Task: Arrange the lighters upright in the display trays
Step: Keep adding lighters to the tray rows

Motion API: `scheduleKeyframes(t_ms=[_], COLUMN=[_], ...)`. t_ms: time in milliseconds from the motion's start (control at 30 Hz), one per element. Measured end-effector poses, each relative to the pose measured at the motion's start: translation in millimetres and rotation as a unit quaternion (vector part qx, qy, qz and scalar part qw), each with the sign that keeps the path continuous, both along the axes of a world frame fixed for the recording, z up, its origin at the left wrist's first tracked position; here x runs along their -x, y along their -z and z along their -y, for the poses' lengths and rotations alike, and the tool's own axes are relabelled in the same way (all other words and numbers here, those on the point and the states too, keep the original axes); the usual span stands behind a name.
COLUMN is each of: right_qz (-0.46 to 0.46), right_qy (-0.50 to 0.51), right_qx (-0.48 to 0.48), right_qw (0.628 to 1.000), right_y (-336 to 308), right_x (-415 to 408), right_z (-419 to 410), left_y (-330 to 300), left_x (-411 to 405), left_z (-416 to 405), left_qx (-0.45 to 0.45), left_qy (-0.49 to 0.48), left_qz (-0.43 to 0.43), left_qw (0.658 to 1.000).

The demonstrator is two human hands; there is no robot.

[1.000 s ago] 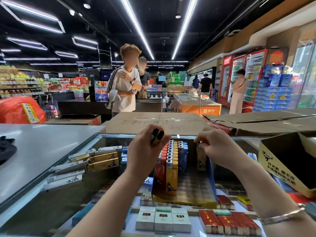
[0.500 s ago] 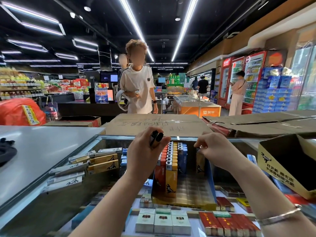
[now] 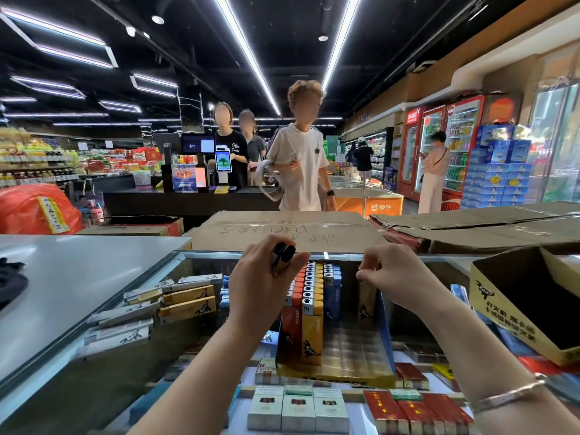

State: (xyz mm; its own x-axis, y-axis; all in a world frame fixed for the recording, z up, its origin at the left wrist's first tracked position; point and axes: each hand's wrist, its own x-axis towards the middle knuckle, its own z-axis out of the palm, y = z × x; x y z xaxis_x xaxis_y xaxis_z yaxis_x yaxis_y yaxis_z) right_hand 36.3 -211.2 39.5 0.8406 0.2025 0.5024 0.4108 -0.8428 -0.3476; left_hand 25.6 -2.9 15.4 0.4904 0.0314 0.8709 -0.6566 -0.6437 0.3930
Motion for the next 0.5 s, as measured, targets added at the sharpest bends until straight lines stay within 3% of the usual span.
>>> scheduleKeyframes(t_ms=[500], right_qz=[0.045], right_qy=[0.017], right_qx=[0.004], right_qw=[0.999], right_y=[5.3], right_x=[2.6], right_z=[-7.9], left_y=[-5.1], left_x=[3.5], left_z=[-1.2], left_qx=[0.032], left_qy=[0.024], left_qz=[0.032], left_qw=[0.999])
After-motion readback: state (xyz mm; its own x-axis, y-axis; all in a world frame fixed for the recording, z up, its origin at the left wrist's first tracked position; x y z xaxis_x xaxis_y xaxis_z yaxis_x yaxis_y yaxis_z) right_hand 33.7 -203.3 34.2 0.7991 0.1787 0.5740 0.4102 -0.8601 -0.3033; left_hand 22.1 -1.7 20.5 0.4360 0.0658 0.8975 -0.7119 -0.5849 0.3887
